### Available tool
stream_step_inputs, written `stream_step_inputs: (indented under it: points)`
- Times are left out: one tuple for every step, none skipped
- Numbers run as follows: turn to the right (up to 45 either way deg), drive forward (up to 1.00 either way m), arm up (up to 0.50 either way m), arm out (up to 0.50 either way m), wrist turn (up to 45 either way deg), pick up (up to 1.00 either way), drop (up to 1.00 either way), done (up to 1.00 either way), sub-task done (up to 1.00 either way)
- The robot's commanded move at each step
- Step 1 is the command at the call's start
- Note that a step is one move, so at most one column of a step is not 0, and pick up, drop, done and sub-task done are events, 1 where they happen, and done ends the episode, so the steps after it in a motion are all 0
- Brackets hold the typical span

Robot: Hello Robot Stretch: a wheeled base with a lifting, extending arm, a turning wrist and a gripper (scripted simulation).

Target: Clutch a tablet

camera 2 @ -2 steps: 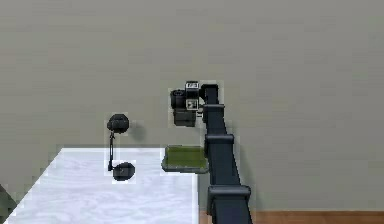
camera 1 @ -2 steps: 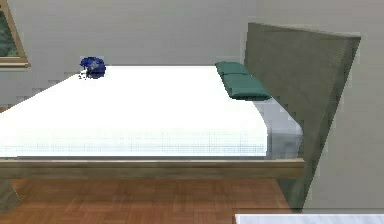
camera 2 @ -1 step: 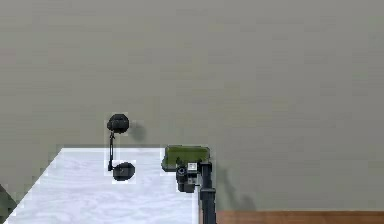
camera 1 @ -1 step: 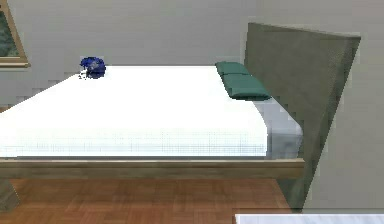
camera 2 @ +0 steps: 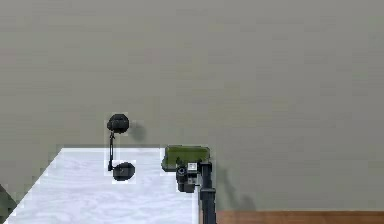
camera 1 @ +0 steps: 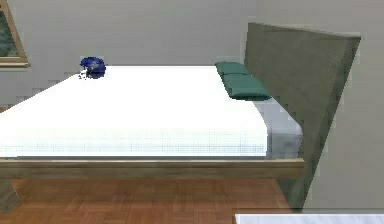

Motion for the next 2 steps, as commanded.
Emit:
stream_step_inputs:
  points:
    - [0.0, 0.0, 0.1, 0.0, 0.0, 0.0, 0.0, 0.0, 0.0]
    - [0.0, 0.0, 0.0, 0.0, 0.0, 0.0, 0.0, 1.0, 0.0]
